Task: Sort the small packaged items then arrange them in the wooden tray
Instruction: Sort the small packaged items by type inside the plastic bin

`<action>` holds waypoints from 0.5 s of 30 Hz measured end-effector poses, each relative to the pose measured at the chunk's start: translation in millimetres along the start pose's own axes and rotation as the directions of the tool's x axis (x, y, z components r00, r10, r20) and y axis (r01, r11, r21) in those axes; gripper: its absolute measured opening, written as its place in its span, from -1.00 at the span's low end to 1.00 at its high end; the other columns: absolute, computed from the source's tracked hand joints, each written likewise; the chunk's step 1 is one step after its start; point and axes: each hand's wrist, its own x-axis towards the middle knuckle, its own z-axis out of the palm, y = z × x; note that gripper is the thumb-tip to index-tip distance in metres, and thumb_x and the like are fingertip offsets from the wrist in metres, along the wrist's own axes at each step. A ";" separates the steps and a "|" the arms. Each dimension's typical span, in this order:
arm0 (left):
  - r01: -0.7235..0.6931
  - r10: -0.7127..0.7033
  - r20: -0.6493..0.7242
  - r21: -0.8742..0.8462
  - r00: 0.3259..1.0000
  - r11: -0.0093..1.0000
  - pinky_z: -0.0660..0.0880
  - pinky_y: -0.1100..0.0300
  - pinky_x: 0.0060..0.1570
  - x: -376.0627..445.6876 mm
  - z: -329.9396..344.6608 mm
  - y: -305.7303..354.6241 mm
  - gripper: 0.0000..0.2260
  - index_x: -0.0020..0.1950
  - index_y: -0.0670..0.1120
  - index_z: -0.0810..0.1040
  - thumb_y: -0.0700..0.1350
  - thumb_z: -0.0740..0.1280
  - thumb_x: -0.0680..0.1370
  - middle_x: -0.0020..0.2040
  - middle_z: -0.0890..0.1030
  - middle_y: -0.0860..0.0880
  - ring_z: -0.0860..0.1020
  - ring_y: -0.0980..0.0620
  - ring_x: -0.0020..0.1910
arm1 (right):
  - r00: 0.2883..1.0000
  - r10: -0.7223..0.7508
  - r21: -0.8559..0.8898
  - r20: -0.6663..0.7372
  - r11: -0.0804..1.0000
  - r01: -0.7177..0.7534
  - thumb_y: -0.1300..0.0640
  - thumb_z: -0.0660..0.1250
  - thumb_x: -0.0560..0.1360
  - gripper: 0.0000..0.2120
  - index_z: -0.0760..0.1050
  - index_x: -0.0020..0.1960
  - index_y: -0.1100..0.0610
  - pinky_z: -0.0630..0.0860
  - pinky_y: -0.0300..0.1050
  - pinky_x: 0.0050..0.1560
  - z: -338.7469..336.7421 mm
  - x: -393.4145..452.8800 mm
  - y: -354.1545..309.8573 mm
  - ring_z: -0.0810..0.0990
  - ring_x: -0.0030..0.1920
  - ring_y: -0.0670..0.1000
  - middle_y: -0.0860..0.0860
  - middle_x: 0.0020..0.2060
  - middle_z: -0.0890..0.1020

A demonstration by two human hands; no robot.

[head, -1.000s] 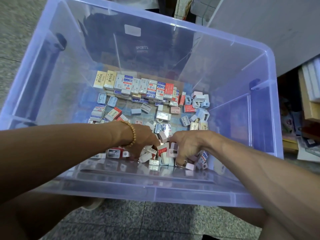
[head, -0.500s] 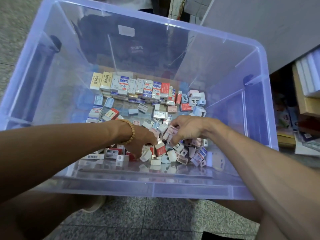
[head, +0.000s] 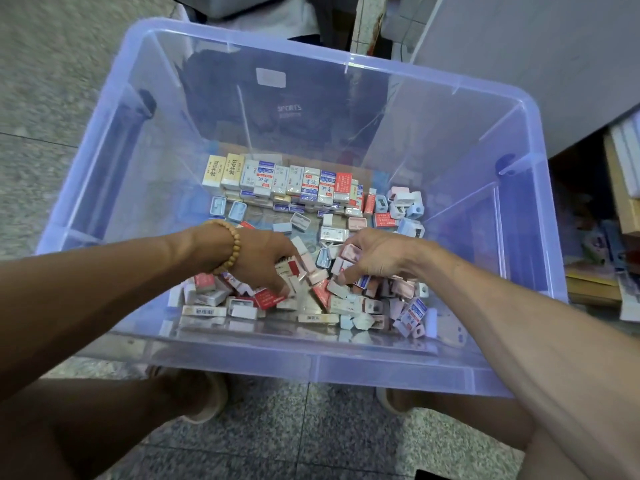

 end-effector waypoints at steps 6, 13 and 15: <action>0.089 -0.123 -0.091 -0.309 0.988 0.947 0.55 0.26 -0.35 -29.4 -3.9 -10.3 -0.88 -0.05 -0.11 0.53 -0.11 0.42 0.53 -0.19 0.64 -0.06 0.62 0.10 -0.37 | 0.995 -0.081 0.288 -0.052 0.953 0.092 0.21 0.38 0.58 -0.89 0.51 -0.04 0.26 0.49 -0.19 -0.46 -1.0 6.6 -6.9 0.58 -0.43 -0.02 0.15 -0.29 0.60; 0.058 -0.327 -0.258 -0.699 0.909 0.712 0.63 -0.08 -0.04 -75.5 -3.8 -17.9 -0.79 0.11 -0.27 0.55 -0.22 0.41 0.52 -0.09 0.68 -0.19 0.68 -0.14 -0.13 | 0.984 -0.180 0.426 -0.006 0.890 0.165 0.20 0.38 0.57 -0.72 0.39 -0.27 0.09 0.48 -0.16 -0.37 -1.7 7.0 -27.5 0.46 -0.42 -0.02 0.09 -0.36 0.49; 0.038 -0.374 -0.304 -0.729 0.876 0.683 0.65 0.01 -0.11 -84.3 0.5 -16.2 -0.82 0.09 -0.25 0.56 -0.22 0.41 0.52 -0.15 0.67 -0.13 0.67 -0.05 -0.23 | 0.981 -0.193 0.409 0.009 0.896 0.172 0.19 0.42 0.55 -0.75 0.40 -0.24 0.10 0.55 -0.14 -0.35 0.7 7.5 -32.1 0.48 -0.37 0.00 0.10 -0.32 0.48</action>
